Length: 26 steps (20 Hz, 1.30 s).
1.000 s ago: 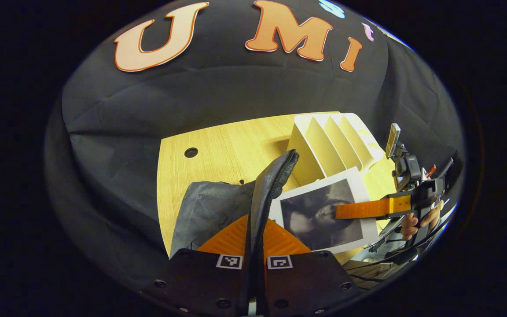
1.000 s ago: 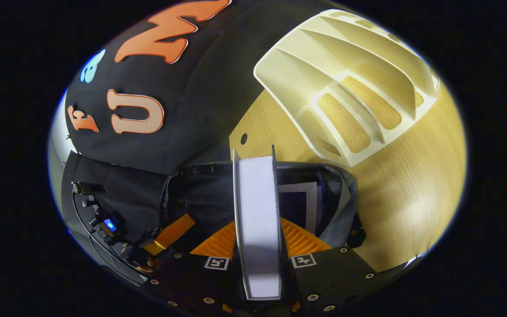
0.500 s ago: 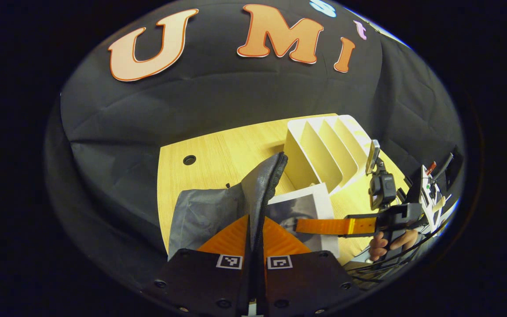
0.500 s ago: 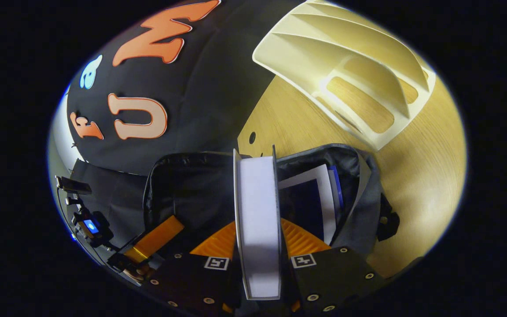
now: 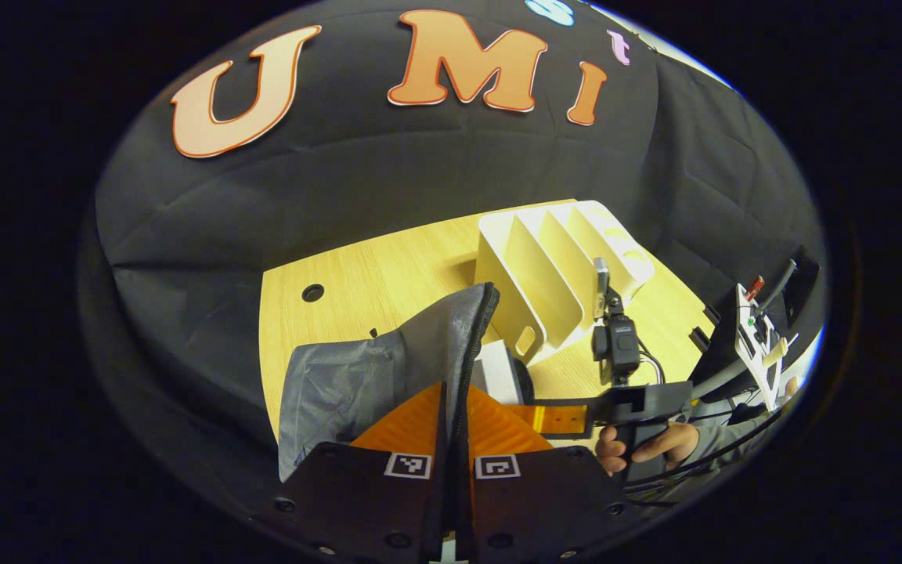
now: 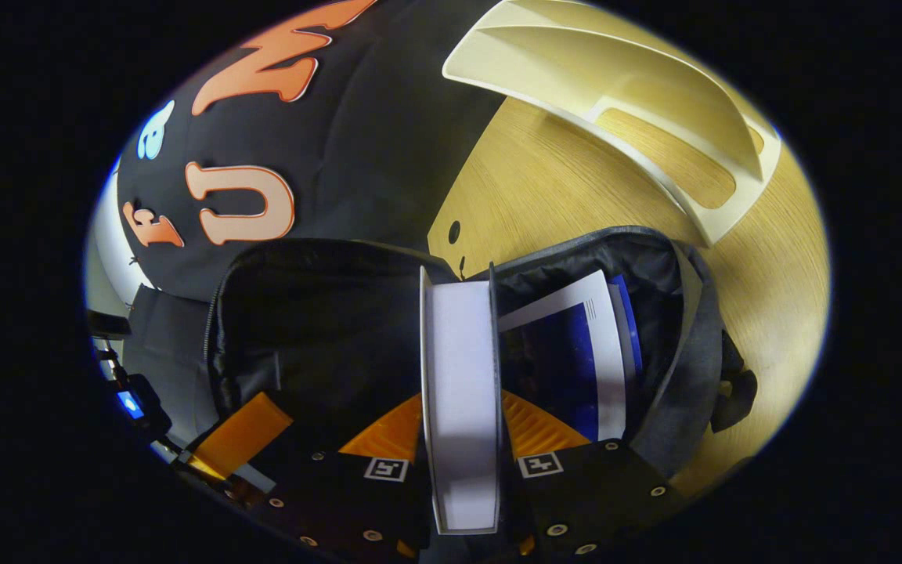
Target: Open the schoolbag, grab two books from the bookshelf and put them into the schoolbag.
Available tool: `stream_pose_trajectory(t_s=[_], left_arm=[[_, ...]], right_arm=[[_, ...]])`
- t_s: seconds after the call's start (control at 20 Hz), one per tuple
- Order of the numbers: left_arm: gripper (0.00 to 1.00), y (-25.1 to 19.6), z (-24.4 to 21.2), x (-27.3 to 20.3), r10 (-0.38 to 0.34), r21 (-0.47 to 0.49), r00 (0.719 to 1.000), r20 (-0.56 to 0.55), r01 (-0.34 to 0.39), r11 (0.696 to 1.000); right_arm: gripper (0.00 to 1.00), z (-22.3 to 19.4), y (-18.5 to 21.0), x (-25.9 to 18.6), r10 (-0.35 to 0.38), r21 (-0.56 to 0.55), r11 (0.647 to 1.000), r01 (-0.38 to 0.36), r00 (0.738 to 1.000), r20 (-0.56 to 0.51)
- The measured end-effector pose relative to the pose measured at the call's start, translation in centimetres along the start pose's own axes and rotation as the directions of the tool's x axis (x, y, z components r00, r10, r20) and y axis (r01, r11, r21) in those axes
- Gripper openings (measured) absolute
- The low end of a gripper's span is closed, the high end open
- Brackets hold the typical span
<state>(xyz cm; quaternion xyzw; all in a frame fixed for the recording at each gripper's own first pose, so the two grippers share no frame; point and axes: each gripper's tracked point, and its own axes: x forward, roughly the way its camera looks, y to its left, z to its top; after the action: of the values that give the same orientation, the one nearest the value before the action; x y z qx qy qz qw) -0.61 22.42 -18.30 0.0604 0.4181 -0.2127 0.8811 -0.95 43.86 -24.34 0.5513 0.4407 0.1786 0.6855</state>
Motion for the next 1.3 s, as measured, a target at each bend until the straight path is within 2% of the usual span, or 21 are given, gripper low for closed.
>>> stream_pose_trajectory(t_s=[0.05,0.1,0.2,0.25,0.3,0.35,0.4,0.45,0.55,0.65,0.85,1.05,1.15,1.25,1.3], left_arm=[[0.06,0.0,0.0,0.1,0.001,0.000,1.000,0.002,-0.001,1.000],[0.06,0.0,0.0,0.3,0.003,-0.006,1.000,0.002,-0.003,1.000],[0.06,0.2,-0.1,0.3,0.003,-0.022,1.000,0.005,-0.003,1.000],[0.06,0.3,-0.2,0.4,0.002,-0.029,1.000,0.005,-0.002,1.000],[0.06,0.4,-0.4,0.5,0.000,-0.035,1.000,0.002,0.000,0.999],[0.06,0.4,-0.5,0.6,0.001,-0.042,1.000,0.001,-0.001,0.999],[0.06,0.4,-0.7,0.8,0.000,-0.049,1.000,0.000,0.000,0.999],[0.07,0.4,-0.8,0.9,0.000,-0.051,1.000,0.002,0.000,0.999],[0.06,0.4,-1.0,1.1,-0.001,-0.060,1.000,0.002,0.001,0.998],[0.06,0.3,-1.3,1.5,0.001,-0.070,1.000,0.001,-0.001,0.998],[0.07,-0.4,-2.3,2.3,-0.011,-0.071,1.000,-0.012,0.011,0.997],[0.15,-2.0,-2.6,3.3,-0.031,-0.045,0.999,-0.007,0.031,0.999],[0.20,-3.0,-2.7,3.6,-0.045,-0.056,0.999,-0.005,0.045,0.997],[0.31,-4.4,-2.5,4.1,-0.058,-0.065,0.998,-0.008,0.058,0.996],[0.41,-4.9,-2.6,4.3,-0.054,-0.064,0.998,-0.009,0.054,0.997]], right_arm=[[0.47,0.1,0.0,0.4,-0.003,0.009,1.000,0.003,1.000,-0.010],[0.36,0.3,-0.1,0.5,-0.014,0.016,1.000,0.014,1.000,-0.018],[0.38,0.3,-0.7,0.6,-0.084,-0.013,0.996,0.084,0.996,-0.035],[0.44,0.3,-1.3,0.2,-0.131,-0.054,0.990,0.129,0.990,-0.042],[0.36,0.2,-2.0,0.2,-0.178,-0.097,0.980,0.172,0.983,-0.050],[0.57,0.1,-2.7,-0.1,-0.219,-0.138,0.968,0.209,0.974,-0.058],[0.45,0.0,-3.4,-0.3,-0.256,-0.176,0.955,0.240,0.964,-0.070],[0.70,-0.1,-3.8,-0.5,-0.279,-0.207,0.944,0.258,0.957,-0.076],[0.85,0.3,-4.0,-1.6,-0.321,-0.252,0.922,0.295,0.944,-0.070],[0.92,0.9,-4.1,-2.9,-0.355,-0.284,0.902,0.326,0.933,-0.055],[0.96,3.7,-3.8,-6.2,-0.373,-0.315,0.876,0.364,0.927,0.034],[0.98,7.3,-3.9,-10.7,-0.411,-0.368,0.818,0.442,0.897,0.163],[0.98,9.0,-3.6,-12.6,-0.410,-0.380,0.802,0.462,0.887,0.212],[0.98,10.8,-3.3,-14.4,-0.404,-0.391,0.788,0.476,0.878,0.255],[0.98,11.6,-3.3,-15.2,-0.400,-0.399,0.779,0.483,0.874,0.276]])
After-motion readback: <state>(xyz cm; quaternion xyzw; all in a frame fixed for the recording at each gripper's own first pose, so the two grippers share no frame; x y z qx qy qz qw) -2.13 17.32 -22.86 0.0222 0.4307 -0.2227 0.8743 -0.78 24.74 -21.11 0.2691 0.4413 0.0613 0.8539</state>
